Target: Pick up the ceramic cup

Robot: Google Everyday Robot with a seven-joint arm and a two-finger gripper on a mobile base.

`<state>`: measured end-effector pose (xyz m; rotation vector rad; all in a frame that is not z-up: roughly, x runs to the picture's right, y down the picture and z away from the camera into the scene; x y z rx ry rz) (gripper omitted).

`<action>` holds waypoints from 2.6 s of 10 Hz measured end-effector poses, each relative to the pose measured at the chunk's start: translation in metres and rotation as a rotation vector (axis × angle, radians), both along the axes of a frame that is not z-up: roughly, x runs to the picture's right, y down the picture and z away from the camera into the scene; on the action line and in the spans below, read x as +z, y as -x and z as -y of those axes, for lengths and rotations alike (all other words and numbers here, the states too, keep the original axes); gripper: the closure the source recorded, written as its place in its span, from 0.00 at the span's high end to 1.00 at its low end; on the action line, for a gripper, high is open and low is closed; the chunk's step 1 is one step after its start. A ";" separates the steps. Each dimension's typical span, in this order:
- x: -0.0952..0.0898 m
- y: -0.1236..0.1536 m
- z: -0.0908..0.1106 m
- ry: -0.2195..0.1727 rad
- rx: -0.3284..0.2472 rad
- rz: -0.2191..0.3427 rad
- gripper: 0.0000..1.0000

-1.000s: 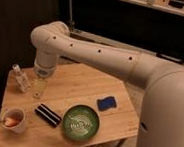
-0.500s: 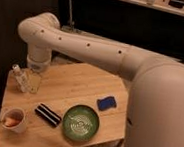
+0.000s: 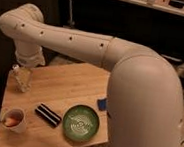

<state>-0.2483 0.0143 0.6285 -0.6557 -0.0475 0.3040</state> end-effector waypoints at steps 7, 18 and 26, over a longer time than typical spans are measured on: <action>0.018 -0.052 -0.068 0.020 0.152 -0.077 0.80; 0.023 0.010 -0.118 0.127 0.262 -0.087 0.80; 0.071 0.050 -0.173 0.177 0.247 -0.112 0.80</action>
